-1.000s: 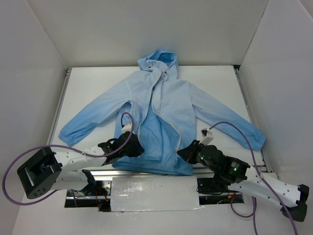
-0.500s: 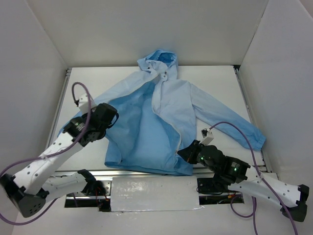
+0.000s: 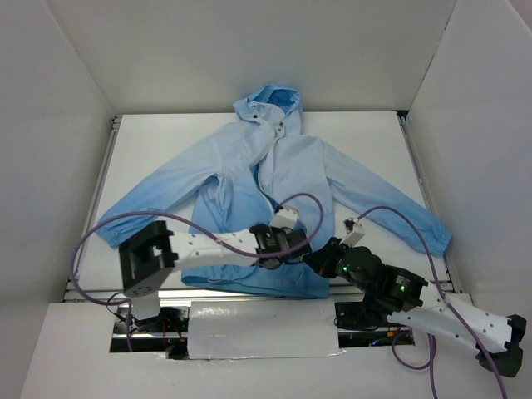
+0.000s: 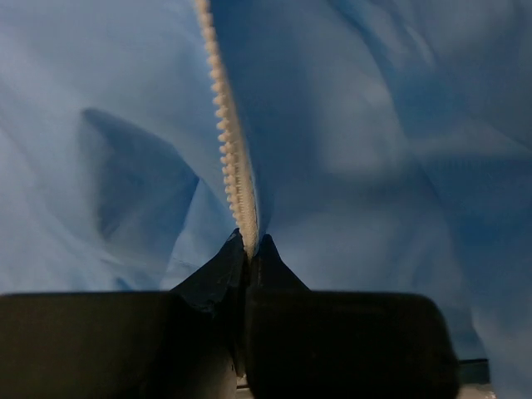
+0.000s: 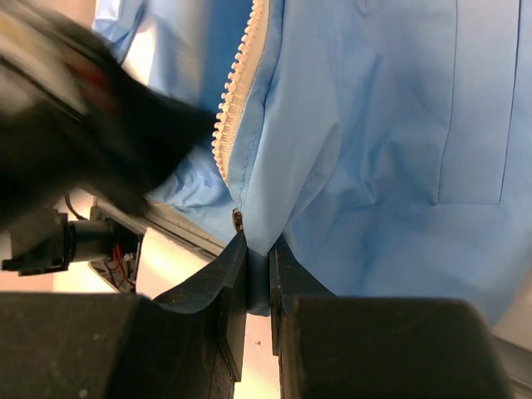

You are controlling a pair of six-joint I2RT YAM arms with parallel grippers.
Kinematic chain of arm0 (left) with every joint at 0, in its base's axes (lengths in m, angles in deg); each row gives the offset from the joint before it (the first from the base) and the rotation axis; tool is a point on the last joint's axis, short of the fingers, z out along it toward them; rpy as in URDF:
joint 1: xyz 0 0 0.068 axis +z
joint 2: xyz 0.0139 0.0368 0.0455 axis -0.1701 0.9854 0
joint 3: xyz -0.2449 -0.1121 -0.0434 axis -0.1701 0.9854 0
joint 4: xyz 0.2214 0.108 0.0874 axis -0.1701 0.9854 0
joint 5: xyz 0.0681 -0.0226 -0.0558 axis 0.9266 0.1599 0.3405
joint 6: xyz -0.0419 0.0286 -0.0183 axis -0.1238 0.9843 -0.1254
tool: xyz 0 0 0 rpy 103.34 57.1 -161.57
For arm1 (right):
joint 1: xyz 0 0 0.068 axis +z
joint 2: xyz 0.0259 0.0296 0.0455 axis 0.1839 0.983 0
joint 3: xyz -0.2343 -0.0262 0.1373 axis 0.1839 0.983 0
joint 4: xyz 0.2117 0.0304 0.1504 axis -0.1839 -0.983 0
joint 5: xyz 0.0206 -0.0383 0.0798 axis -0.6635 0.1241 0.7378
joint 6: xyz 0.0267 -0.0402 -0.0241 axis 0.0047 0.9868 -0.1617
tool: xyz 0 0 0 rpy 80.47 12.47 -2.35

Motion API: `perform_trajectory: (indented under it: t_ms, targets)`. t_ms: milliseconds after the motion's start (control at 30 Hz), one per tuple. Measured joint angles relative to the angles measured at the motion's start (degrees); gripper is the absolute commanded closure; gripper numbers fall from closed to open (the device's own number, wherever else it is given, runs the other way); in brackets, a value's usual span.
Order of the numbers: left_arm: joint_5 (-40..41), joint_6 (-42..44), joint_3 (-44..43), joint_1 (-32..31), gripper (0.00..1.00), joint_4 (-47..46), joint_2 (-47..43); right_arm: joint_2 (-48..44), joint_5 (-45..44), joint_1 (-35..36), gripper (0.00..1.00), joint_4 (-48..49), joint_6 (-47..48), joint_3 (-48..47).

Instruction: Zip up the jacket

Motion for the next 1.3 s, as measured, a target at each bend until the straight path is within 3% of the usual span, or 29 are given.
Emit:
perform_trajectory:
  t_ms: [100, 200, 300, 500, 667, 900, 1300]
  targets:
    - [-0.7, -0.3, -2.8, -4.4, 0.97, -0.4, 7.1, -1.2, -0.2, 0.0, 1.0, -1.2, 0.0, -0.7]
    - [-3.9, -0.2, -0.8, -5.2, 0.77, -3.5, 7.2, -3.1, -0.8, 0.0, 1.0, -2.6, -0.3, -0.7]
    - [-7.3, -0.2, 2.9, -4.9, 0.49, -7.7, 5.1, -4.3, -1.3, 0.0, 1.0, -3.8, -0.7, -0.7]
    - [-8.0, -2.0, 5.0, -4.6, 0.24, -8.4, -0.5, -4.5, -1.6, 0.0, 1.0, -4.7, -0.7, -0.9]
    - [-8.9, -2.5, 8.1, -4.6, 0.19, -10.7, -11.3, -4.4, -2.3, 0.0, 1.0, -5.6, -0.6, -2.5]
    - [-9.8, -3.2, 14.6, -3.7, 0.27, -15.9, -24.2, -5.8, -4.5, 0.0, 1.0, -7.6, -0.7, -3.9]
    - [-18.4, -6.4, 15.6, 0.2, 0.24, -24.9, -10.2, -5.2, -8.9, 0.0, 1.0, -12.2, -1.8, -7.7]
